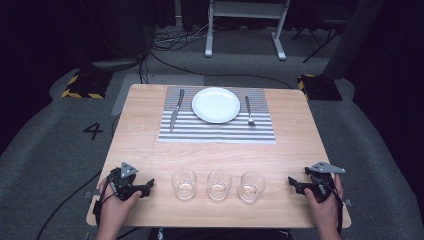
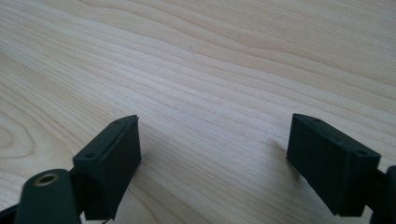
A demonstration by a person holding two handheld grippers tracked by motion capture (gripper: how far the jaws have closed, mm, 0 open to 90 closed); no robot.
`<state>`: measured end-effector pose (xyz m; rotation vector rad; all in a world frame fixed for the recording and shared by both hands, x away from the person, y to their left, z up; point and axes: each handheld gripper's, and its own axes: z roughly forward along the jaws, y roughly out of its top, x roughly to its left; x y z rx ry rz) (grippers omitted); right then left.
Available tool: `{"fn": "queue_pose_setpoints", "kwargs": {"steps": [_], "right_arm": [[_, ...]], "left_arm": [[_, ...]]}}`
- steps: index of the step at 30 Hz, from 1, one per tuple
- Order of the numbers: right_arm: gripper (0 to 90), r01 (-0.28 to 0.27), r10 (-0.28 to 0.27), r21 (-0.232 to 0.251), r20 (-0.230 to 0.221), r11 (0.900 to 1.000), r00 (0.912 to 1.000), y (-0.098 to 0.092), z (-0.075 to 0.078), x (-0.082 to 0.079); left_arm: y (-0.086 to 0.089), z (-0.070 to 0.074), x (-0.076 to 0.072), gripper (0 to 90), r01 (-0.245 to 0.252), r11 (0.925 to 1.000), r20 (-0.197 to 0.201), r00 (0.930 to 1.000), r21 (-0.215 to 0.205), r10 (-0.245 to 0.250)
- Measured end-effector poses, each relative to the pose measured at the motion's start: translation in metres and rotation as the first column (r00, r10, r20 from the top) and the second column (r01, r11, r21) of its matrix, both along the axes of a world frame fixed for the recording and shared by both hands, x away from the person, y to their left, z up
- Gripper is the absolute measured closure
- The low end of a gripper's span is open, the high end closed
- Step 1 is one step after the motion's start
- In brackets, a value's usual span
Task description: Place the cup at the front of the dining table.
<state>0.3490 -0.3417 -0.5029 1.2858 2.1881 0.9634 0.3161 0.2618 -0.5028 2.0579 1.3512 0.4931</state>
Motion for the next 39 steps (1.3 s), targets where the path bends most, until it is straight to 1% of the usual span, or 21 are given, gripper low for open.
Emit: {"fn": "queue_pose_setpoints", "kwargs": {"steps": [2, 6, 8, 9, 10, 11, 12, 14, 15, 16, 17, 18, 19, 20, 22, 26, 28, 32, 35, 38, 39], "right_arm": [[16.7, 0.0, 0.0, -0.002, -0.001, 1.0, 1.0, 0.0, 0.0, 0.001], [16.5, -0.004, 0.004, -0.003, -0.004, 1.0, 1.0, 0.0, 0.0, 0.001], [16.6, -0.004, 0.004, -0.003, -0.003, 1.0, 1.0, 0.0, 0.0, 0.001], [16.6, -0.004, 0.004, -0.003, -0.003, 1.0, 1.0, 0.0, 0.0, 0.001], [16.6, -0.004, 0.004, -0.004, -0.003, 1.0, 1.0, 0.0, 0.0, 0.001], [16.6, -0.004, 0.004, -0.004, -0.003, 1.0, 1.0, 0.0, 0.0, 0.001], [16.6, -0.004, 0.004, -0.004, -0.003, 1.0, 1.0, 0.0, 0.0, 0.001], [16.6, -0.004, 0.004, -0.004, -0.003, 1.0, 1.0, 0.0, 0.0, 0.001], [16.6, -0.004, 0.004, -0.004, -0.003, 1.0, 1.0, 0.0, 0.0, 0.001], [16.6, -0.004, 0.004, -0.004, -0.003, 1.0, 1.0, 0.0, 0.0, 0.001], [16.6, -0.004, 0.004, -0.004, -0.003, 1.0, 1.0, 0.0, 0.0, 0.001], [16.6, -0.004, 0.004, -0.004, -0.003, 1.0, 1.0, 0.0, 0.0, 0.001], [16.6, -0.004, 0.004, -0.004, -0.003, 1.0, 1.0, 0.0, 0.0, 0.001], [16.6, -0.003, 0.003, -0.004, -0.003, 1.0, 1.0, 0.0, 0.0, 0.001], [16.6, -0.004, 0.004, -0.004, -0.003, 1.0, 1.0, 0.0, 0.0, 0.001], [16.6, -0.002, 0.002, -0.004, -0.001, 1.0, 1.0, 0.0, 0.0, 0.001], [16.6, -0.004, 0.004, -0.004, -0.003, 1.0, 1.0, 0.0, 0.0, 0.001], [16.6, -0.004, 0.004, -0.004, -0.003, 1.0, 1.0, 0.0, 0.0, 0.001], [16.6, -0.002, 0.002, -0.004, -0.001, 1.0, 1.0, 0.0, 0.0, 0.001], [16.6, -0.002, 0.002, -0.004, -0.001, 1.0, 1.0, 0.0, 0.0, 0.001], [16.6, -0.003, 0.003, -0.004, -0.002, 1.0, 1.0, 0.0, 0.0, 0.001]], "left_arm": [[-0.001, -0.001, 0.0, 12.0, -0.002, 1.0, 0.004, 1.0, -0.004, 0.002], [0.0, -0.001, -0.001, 12.7, -0.006, 0.9999, 0.009, 0.9999, -0.009, 0.006], [0.001, 0.0, -0.002, 19.3, -0.008, 0.9998, 0.014, 0.9999, -0.016, 0.008], [0.001, 0.0, -0.002, 19.3, -0.012, 0.9998, 0.023, 0.9997, -0.017, 0.013], [0.002, 0.0, -0.003, 25.8, -0.013, 0.9997, 0.027, 0.9995, -0.023, 0.013], [0.003, 0.0, -0.003, 25.8, -0.014, 0.9996, 0.031, 0.9994, -0.025, 0.015], [0.004, 0.003, -0.003, 28.3, -0.017, 0.9988, 0.033, 0.9993, -0.045, 0.018], [0.006, 0.009, -0.004, 28.0, -0.016, 0.9975, 0.045, 0.9988, -0.068, 0.02], [0.006, 0.009, -0.004, 28.0, -0.016, 0.9975, 0.045, 0.9988, -0.068, 0.02], [0.006, 0.015, -0.006, 27.8, -0.004, 0.9972, 0.049, 0.9988, -0.075, 0.008], [0.006, 0.015, -0.006, 27.7, -0.004, 0.9972, 0.049, 0.9988, -0.075, 0.008], [0.005, 0.018, -0.008, 27.7, 0.003, 0.9974, 0.055, 0.9985, -0.072, 0.001], [0.005, 0.021, -0.009, 27.5, 0.014, 0.9976, 0.049, 0.9988, -0.067, -0.011], [0.004, 0.024, -0.011, 27.2, 0.014, 0.9971, 0.056, 0.9984, -0.075, -0.01], [0.003, 0.029, -0.014, 27.1, 0.029, 0.9966, 0.057, 0.9981, -0.076, -0.025], [-0.002, 0.041, -0.019, 26.4, 0.064, 0.9961, 0.067, 0.996, -0.062, -0.059], [-0.004, 0.044, -0.02, 26.3, 0.07, 0.9959, 0.071, 0.9953, -0.057, -0.066], [-0.012, 0.051, -0.022, 25.9, 0.106, 0.9931, 0.092, 0.9906, -0.051, -0.101], [-0.021, 0.055, -0.021, 25.0, 0.148, 0.9875, 0.086, 0.9859, -0.053, -0.144], [-0.03, 0.064, -0.024, 24.9, 0.184, 0.9818, 0.104, 0.9785, -0.048, -0.178], [-0.03, 0.064, -0.024, 24.9, 0.184, 0.9818, 0.104, 0.9785, -0.048, -0.178]]}}
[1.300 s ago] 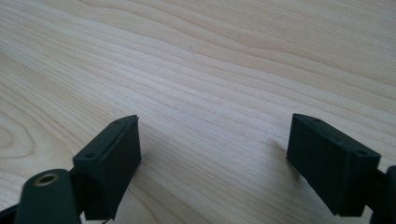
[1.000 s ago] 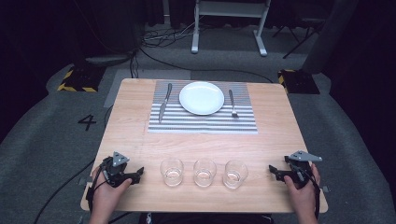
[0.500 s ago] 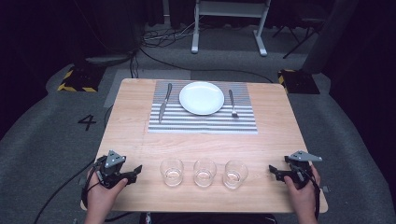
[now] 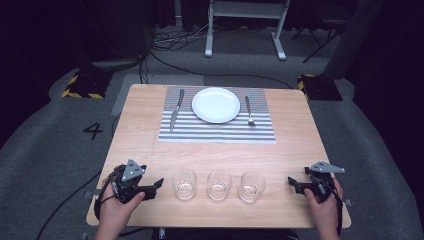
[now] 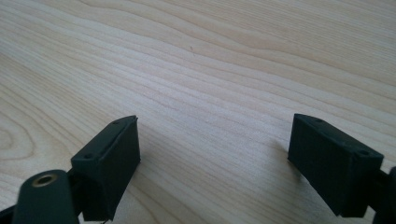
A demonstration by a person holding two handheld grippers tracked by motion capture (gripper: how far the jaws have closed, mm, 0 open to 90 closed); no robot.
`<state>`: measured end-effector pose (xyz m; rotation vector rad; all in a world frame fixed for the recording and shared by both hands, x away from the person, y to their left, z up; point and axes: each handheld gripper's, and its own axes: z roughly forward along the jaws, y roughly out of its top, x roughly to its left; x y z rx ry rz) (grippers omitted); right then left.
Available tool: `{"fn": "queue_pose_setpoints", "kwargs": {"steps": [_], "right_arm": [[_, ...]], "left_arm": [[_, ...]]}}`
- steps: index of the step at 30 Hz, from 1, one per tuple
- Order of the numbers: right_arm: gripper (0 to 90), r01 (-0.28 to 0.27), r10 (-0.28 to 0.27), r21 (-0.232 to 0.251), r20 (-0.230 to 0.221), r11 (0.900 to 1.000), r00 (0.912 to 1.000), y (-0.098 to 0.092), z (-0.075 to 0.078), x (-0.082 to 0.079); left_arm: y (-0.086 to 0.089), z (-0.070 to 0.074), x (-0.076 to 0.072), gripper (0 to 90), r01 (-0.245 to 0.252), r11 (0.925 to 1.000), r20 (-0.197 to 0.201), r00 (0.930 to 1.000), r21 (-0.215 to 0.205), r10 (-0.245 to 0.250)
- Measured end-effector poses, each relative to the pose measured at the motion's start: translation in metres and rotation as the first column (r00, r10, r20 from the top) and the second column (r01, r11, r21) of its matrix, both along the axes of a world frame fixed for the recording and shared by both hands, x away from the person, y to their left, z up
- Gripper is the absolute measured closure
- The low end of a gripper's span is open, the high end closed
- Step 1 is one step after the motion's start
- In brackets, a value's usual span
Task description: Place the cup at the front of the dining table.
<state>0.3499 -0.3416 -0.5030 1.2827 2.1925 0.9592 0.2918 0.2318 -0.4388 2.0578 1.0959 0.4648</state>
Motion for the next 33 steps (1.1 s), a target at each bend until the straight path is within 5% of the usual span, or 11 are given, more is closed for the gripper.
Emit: {"fn": "queue_pose_setpoints", "kwargs": {"steps": [10, 14, 22, 26, 33], "right_arm": [[16.6, 0.001, -0.001, 0.0, 0.001, 1.0, 1.0, 0.0, 0.0, 0.0], [16.6, -0.001, 0.001, 0.003, -0.002, 1.0, 1.0, 0.0, 0.0, 0.0], [16.6, -0.001, 0.001, 0.004, -0.003, 1.0, 1.0, 0.0, 0.0, 0.0], [16.6, -0.001, 0.001, 0.001, -0.002, 1.0, 1.0, 0.0, 0.0, 0.0], [16.6, 0.0, 0.0, 0.003, -0.003, 1.0, 1.0, 0.0, 0.0, 0.0]], "left_arm": [[-0.018, 0.021, -0.009, 24.5, 0.084, 0.9958, 0.051, 0.9953, -0.037, -0.082], [-0.029, 0.023, -0.01, 22.9, 0.136, 0.9875, 0.065, 0.9892, -0.079, -0.131], [-0.048, 0.013, -0.006, 17.3, 0.178, 0.9757, 0.069, 0.983, -0.128, -0.17], [-0.059, 0.005, -0.004, 16.6, 0.212, 0.9632, 0.095, 0.9755, -0.165, -0.198], [-0.064, -0.003, -0.001, 16.8, 0.198, 0.9627, 0.099, 0.9783, -0.185, -0.182]]}}
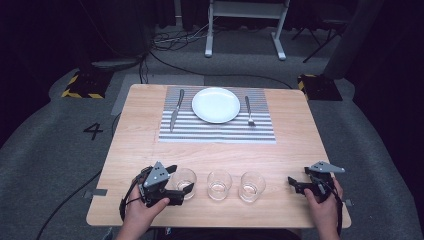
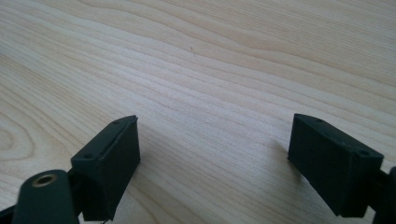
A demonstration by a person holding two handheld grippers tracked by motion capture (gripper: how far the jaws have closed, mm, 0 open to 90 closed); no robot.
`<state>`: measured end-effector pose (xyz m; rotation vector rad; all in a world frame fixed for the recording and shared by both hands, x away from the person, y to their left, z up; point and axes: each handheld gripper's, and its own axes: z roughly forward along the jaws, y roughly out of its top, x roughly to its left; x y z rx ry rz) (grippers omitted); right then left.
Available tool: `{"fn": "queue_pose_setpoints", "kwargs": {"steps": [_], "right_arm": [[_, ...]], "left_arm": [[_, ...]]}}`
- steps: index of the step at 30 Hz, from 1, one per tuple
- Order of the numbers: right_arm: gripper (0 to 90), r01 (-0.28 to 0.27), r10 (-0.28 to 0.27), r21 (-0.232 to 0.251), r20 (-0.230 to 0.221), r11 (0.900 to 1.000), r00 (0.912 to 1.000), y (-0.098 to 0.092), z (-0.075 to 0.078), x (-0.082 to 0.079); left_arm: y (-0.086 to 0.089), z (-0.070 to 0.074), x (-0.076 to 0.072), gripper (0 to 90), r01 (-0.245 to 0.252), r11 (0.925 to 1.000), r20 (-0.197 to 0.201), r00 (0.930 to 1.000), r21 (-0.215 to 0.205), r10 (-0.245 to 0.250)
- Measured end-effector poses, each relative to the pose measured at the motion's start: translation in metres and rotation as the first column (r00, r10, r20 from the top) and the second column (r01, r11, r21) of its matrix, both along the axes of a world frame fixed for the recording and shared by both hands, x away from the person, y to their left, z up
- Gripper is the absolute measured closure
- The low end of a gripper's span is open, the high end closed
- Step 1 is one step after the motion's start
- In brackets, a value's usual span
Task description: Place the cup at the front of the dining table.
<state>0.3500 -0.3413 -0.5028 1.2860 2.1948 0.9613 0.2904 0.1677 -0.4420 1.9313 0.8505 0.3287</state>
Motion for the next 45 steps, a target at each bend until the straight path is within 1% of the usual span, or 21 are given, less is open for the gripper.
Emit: {"fn": "queue_pose_setpoints", "kwargs": {"steps": [1, 2, 3, 6, 7, 9, 11, 12, 14, 17, 19, 20, 23, 26, 28, 32, 35, 38, 40, 42, 45], "right_arm": [[16.6, 0.001, -0.001, 0.004, -0.001, 1.0, 1.0, 0.0, 0.0, 0.0], [16.6, 0.0, 0.0, -0.001, 0.0, 1.0, 1.0, 0.0, 0.0, 0.0], [16.6, 0.0, 0.0, -0.001, 0.0, 1.0, 1.0, 0.0, 0.0, 0.0], [16.6, 0.0, 0.0, 0.001, 0.0, 1.0, 1.0, 0.0, 0.0, 0.0], [16.6, 0.001, -0.001, 0.004, -0.001, 1.0, 1.0, 0.0, 0.0, 0.0], [16.6, 0.0, 0.0, 0.002, 0.0, 1.0, 1.0, 0.0, 0.0, 0.0], [16.6, 0.0, 0.0, 0.0, 0.0, 1.0, 1.0, 0.0, 0.0, 0.0], [16.6, 0.001, -0.001, 0.007, -0.001, 1.0, 1.0, 0.001, 0.0, 0.0], [16.6, 0.0, 0.0, 0.005, -0.001, 1.0, 1.0, 0.001, 0.0, 0.0], [16.6, 0.001, -0.001, 0.008, -0.001, 1.0, 1.0, 0.001, 0.0, 0.0], [16.6, 0.001, -0.001, 0.006, -0.001, 1.0, 1.0, 0.001, 0.0, 0.0], [16.6, 0.002, -0.002, 0.008, -0.002, 1.0, 1.0, 0.001, 0.0, 0.0], [16.6, 0.001, -0.001, 0.008, -0.001, 1.0, 1.0, 0.001, 0.0, 0.0], [16.6, 0.001, -0.001, 0.007, -0.002, 1.0, 1.0, 0.001, 0.0, 0.0], [16.6, 0.0, 0.0, 0.006, -0.001, 1.0, 1.0, 0.001, 0.0, 0.0], [16.6, 0.001, -0.001, 0.008, -0.001, 1.0, 1.0, 0.001, 0.0, 0.0], [16.6, 0.001, -0.001, 0.007, -0.001, 1.0, 1.0, 0.001, 0.0, 0.0], [16.6, 0.001, -0.001, 0.006, -0.001, 1.0, 1.0, 0.001, 0.0, 0.0], [16.6, 0.001, -0.001, 0.006, -0.001, 1.0, 1.0, 0.001, 0.0, 0.0], [16.6, 0.001, -0.001, 0.007, -0.001, 1.0, 1.0, 0.001, 0.0, 0.0], [16.6, 0.002, -0.002, 0.007, -0.001, 1.0, 1.0, 0.001, 0.0, 0.0]], "left_arm": [[-0.001, -0.002, 0.0, 16.5, 0.001, 1.0, 0.004, 1.0, -0.002, -0.001], [-0.001, -0.006, -0.001, 16.2, 0.008, 1.0, 0.037, 0.9993, -0.006, -0.007], [-0.001, -0.006, -0.001, 16.2, 0.008, 1.0, 0.037, 0.9993, -0.006, -0.007], [-0.003, -0.011, -0.003, 16.2, -0.012, 0.9999, 0.078, 0.9969, -0.011, 0.013], [-0.003, -0.013, -0.005, 16.0, -0.049, 0.9988, 0.081, 0.9955, 0.004, 0.049], [-0.003, -0.015, -0.005, 16.0, -0.061, 0.9981, 0.086, 0.9944, -0.004, 0.061], [-0.003, -0.02, -0.005, 15.9, -0.069, 0.9965, 0.084, 0.9938, -0.048, 0.073], [-0.003, -0.022, -0.005, 15.9, -0.073, 0.9944, 0.069, 0.9946, -0.077, 0.078], [-0.004, -0.025, -0.004, 15.4, -0.064, 0.995, 0.057, 0.996, -0.076, 0.069], [-0.01, -0.031, -0.005, 15.7, -0.059, 0.9982, 0.083, 0.9949, 0.007, 0.058], [-0.012, -0.034, -0.004, 15.9, -0.07, 0.9969, 0.101, 0.9927, 0.035, 0.066], [-0.013, -0.037, -0.003, 16.1, -0.072, 0.9973, 0.087, 0.9938, 0.015, 0.07], [-0.013, -0.04, -0.002, 16.6, -0.065, 0.9978, 0.079, 0.9948, 0.014, 0.063], [-0.013, -0.043, 0.0, 17.0, -0.059, 0.9975, 0.082, 0.9951, 0.04, 0.055], [-0.015, -0.046, 0.001, 18.5, -0.059, 0.9973, 0.055, 0.9969, 0.043, 0.057], [-0.015, -0.045, 0.001, 19.0, -0.061, 0.9974, 0.04, 0.9974, 0.039, 0.059], [-0.015, -0.042, 0.002, 19.2, -0.057, 0.9962, 0.029, 0.998, 0.066, 0.056], [-0.015, -0.042, 0.002, 19.2, -0.059, 0.9963, 0.018, 0.9981, 0.062, 0.058], [-0.013, -0.041, 0.004, 19.2, -0.06, 0.9975, 0.0, 0.9982, 0.038, 0.06], [-0.012, -0.041, 0.005, 19.2, -0.064, 0.9974, -0.006, 0.9979, 0.034, 0.064], [-0.01, -0.039, 0.007, 19.3, -0.071, 0.9959, -0.005, 0.9974, 0.056, 0.071]]}}
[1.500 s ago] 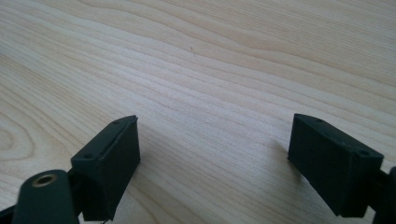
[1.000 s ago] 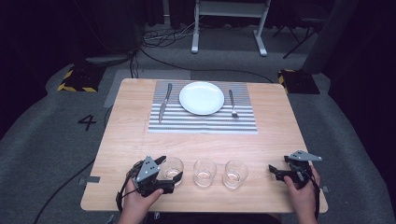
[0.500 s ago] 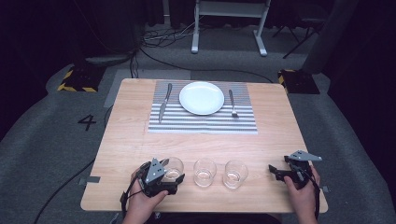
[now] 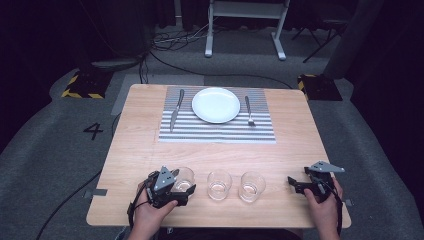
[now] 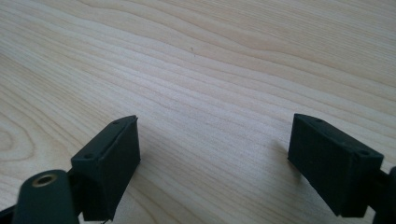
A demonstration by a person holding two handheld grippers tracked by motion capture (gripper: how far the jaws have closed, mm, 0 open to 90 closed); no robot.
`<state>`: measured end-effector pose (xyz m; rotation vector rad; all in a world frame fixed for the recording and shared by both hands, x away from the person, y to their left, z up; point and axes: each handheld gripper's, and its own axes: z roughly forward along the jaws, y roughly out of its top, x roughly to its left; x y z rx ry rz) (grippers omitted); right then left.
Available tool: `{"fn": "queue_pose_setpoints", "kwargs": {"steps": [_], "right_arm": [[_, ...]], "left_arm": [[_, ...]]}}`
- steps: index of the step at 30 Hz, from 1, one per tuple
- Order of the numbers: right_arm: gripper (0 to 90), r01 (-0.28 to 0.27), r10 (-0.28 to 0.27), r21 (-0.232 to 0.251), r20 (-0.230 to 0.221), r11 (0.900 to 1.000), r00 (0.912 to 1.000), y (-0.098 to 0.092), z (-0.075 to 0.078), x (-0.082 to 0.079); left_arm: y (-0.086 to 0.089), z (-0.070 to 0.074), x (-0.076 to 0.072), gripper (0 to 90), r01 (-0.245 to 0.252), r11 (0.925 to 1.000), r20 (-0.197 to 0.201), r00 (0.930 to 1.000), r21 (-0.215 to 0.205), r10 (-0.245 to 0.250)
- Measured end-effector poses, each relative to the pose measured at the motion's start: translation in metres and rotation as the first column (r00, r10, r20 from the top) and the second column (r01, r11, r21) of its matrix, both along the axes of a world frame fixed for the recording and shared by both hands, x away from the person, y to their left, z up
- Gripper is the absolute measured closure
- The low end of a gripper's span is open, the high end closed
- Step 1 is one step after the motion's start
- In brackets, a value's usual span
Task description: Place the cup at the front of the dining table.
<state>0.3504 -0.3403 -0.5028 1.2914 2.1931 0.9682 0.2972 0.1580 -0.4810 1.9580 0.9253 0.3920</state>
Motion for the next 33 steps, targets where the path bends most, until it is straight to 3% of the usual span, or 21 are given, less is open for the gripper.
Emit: {"fn": "queue_pose_setpoints", "kwargs": {"steps": [4, 21, 24, 27, 31, 33], "right_arm": [[16.6, 0.0, 0.0, -0.001, 0.0, 1.0, 1.0, 0.0, 0.0, 0.0], [16.6, -0.001, 0.001, -0.001, 0.0, 1.0, 1.0, 0.0, 0.0, 0.0], [16.6, 0.0, 0.0, 0.0, 0.0, 1.0, 1.0, 0.0, 0.0, 0.0], [16.6, 0.0, 0.0, 0.0, 0.0, 1.0, 1.0, 0.0, 0.0, 0.0], [16.6, 0.0, 0.0, 0.0, 0.0, 1.0, 1.0, 0.0, 0.0, 0.0], [16.6, -0.003, 0.003, -0.004, 0.002, 1.0, 1.0, 0.0, 0.0, 0.001]], "left_arm": [[0.003, 0.003, 0.003, 19.3, -0.003, 0.9995, -0.006, 1.0, 0.032, 0.003], [0.012, 0.027, 0.02, 19.3, -0.021, 0.9991, 0.004, 0.9998, 0.038, 0.021], [0.014, 0.034, 0.024, 19.3, -0.028, 0.9989, 0.021, 0.9994, 0.038, 0.027], [0.015, 0.039, 0.03, 19.3, -0.028, 0.9992, 0.013, 0.9995, 0.028, 0.027], [0.019, 0.045, 0.042, 19.3, -0.033, 0.9986, -0.03, 0.999, -0.041, 0.031], [0.02, 0.047, 0.046, 19.3, -0.035, 0.9987, -0.03, 0.999, -0.036, 0.034]]}}
